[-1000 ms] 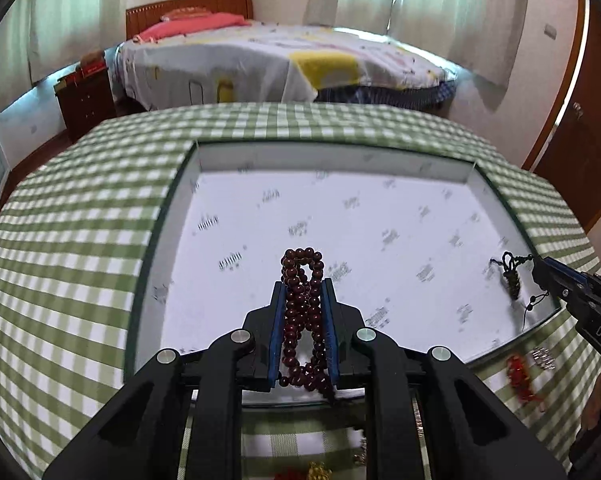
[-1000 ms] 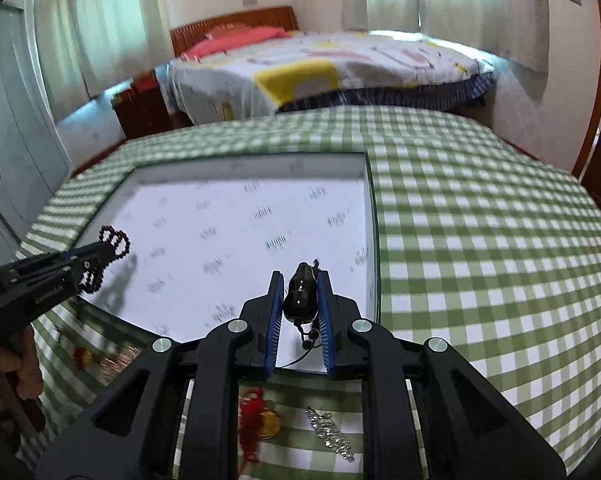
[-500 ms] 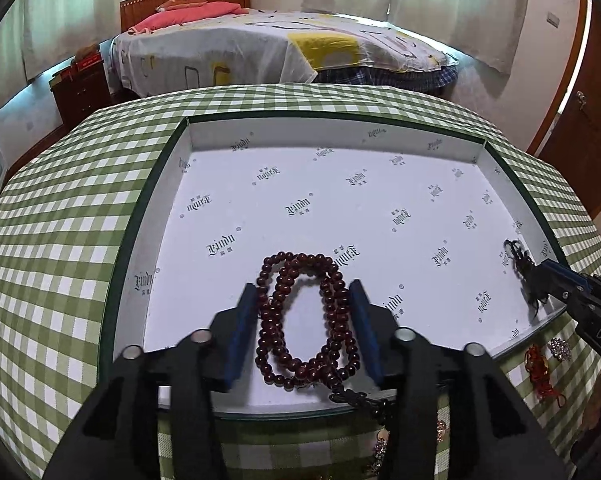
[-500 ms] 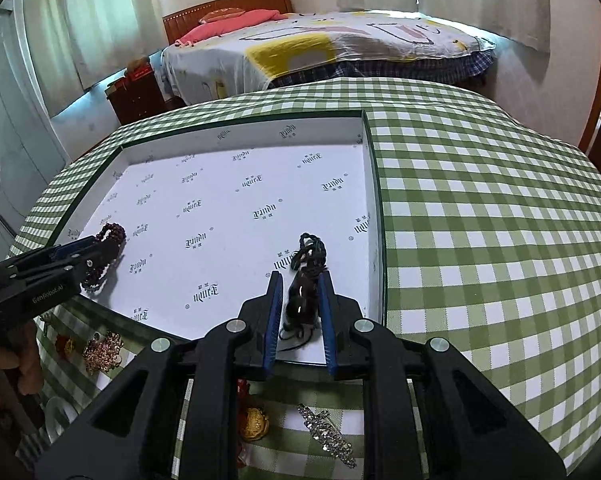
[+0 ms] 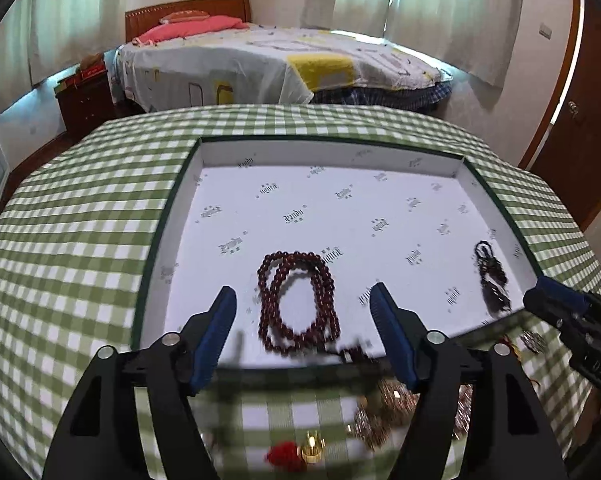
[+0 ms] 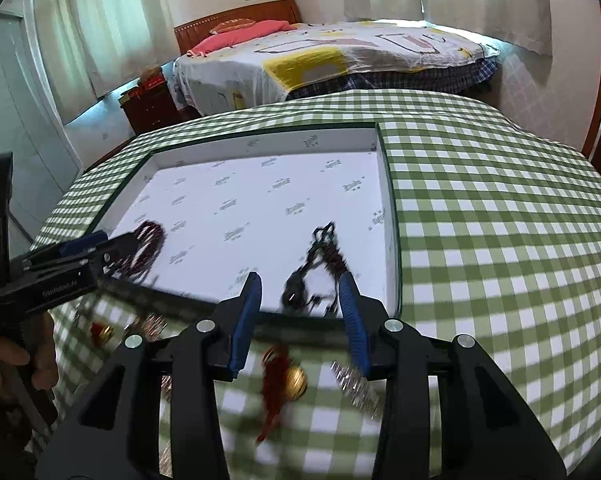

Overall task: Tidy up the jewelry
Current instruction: 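Move the left tool to the jade bangle while the right tool grasps the pearl strand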

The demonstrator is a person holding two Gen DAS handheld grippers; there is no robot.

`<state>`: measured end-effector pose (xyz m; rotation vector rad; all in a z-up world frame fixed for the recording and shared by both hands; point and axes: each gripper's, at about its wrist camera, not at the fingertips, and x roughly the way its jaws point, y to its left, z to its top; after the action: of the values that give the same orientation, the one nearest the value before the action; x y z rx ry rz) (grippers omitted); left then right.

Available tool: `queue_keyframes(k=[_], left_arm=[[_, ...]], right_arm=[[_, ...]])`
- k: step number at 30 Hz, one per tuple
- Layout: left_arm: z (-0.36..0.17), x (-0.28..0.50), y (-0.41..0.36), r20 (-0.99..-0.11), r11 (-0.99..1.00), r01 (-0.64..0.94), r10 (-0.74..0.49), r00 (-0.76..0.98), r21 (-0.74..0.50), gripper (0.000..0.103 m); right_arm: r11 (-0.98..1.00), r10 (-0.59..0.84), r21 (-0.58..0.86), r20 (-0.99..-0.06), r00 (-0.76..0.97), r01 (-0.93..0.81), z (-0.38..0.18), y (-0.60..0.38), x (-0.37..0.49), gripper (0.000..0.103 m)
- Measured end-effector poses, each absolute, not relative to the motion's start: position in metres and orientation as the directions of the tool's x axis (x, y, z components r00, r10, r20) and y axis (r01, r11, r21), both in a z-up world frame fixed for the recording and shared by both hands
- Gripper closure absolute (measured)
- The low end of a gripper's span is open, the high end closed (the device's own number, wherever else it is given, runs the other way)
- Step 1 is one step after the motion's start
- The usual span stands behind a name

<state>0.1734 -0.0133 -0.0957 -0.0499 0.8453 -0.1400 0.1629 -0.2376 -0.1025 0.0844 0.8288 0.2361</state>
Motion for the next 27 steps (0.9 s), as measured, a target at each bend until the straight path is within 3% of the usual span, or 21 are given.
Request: queue_keyframes(k=[17, 20, 27], left_arm=[[-0.098, 0.066, -0.002, -0.741, 0.996, 0.051, -0.088, 0.666, -0.072, 0.033], [-0.102, 0.057, 0.003, -0.747, 0.997, 0.034, -0.074, 0.660, -0.069, 0.033], [-0.106, 0.041, 0.006, -0.727, 0.998, 0.020, -0.061, 0.684, -0.065, 0.033]], right_arm=[[0.948, 0.303, 0.166, -0.735, 0.606, -0.273, -0.111, -0.207, 0.064, 0.063], [0.946, 0.302, 0.158, -0.743, 0.597, -0.283, -0.118, -0.200, 0.058, 0.055], [0.943, 0.315, 0.156, -0.706, 0.634, -0.294, -0.126, -0.194, 0.051, 0.050]])
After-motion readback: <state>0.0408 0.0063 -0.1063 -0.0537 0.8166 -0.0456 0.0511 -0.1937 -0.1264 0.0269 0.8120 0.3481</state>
